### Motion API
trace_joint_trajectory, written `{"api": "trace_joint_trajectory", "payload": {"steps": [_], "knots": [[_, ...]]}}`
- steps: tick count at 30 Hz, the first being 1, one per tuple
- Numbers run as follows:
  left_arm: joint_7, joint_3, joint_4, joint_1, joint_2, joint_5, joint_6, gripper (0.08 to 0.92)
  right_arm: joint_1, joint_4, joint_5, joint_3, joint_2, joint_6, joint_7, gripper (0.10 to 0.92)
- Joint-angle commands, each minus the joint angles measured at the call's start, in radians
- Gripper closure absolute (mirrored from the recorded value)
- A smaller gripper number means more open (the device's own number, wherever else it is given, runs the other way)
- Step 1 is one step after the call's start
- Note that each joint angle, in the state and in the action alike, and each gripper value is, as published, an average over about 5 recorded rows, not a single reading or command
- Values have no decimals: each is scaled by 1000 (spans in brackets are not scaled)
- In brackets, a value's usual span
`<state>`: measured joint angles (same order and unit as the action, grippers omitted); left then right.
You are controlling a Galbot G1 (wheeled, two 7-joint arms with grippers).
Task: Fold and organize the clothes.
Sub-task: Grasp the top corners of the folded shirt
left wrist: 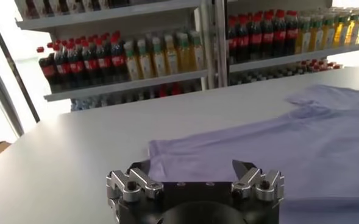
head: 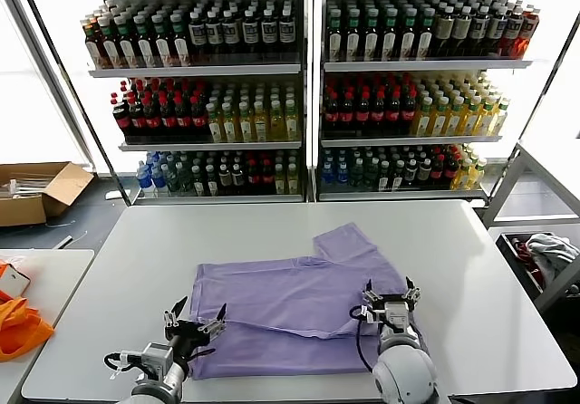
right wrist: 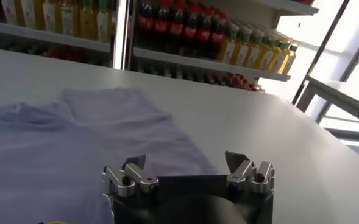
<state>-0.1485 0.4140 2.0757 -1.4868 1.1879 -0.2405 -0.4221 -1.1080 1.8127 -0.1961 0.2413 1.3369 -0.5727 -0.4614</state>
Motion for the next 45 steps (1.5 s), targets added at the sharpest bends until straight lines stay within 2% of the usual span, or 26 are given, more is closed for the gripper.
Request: {"api": "trace_joint_trajectory", "payload": {"steps": [1, 5, 12, 19, 27, 45], "knots": [[31, 8, -67, 179, -64, -99, -29, 177, 266, -149, -69, -32, 34, -5, 14, 203], [67, -4, -124, 279, -100, -191, -49, 177, 344, -219, -134, -32, 45, 18, 33, 203], [99, -97, -240, 417, -114, -238, -86, 177, 492, -402, -201, -56, 51, 23, 70, 203], [87, -129, -377, 512, -130, -263, -118, 177, 551, -508, -212, -57, 76, 25, 85, 203], [34, -135, -439, 537, -136, -250, -154, 177, 532, -560, -192, -51, 115, 27, 95, 203], [38, -131, -458, 499, -96, -233, -154, 177, 490, -589, -163, -35, 121, 9, 92, 203]]}}
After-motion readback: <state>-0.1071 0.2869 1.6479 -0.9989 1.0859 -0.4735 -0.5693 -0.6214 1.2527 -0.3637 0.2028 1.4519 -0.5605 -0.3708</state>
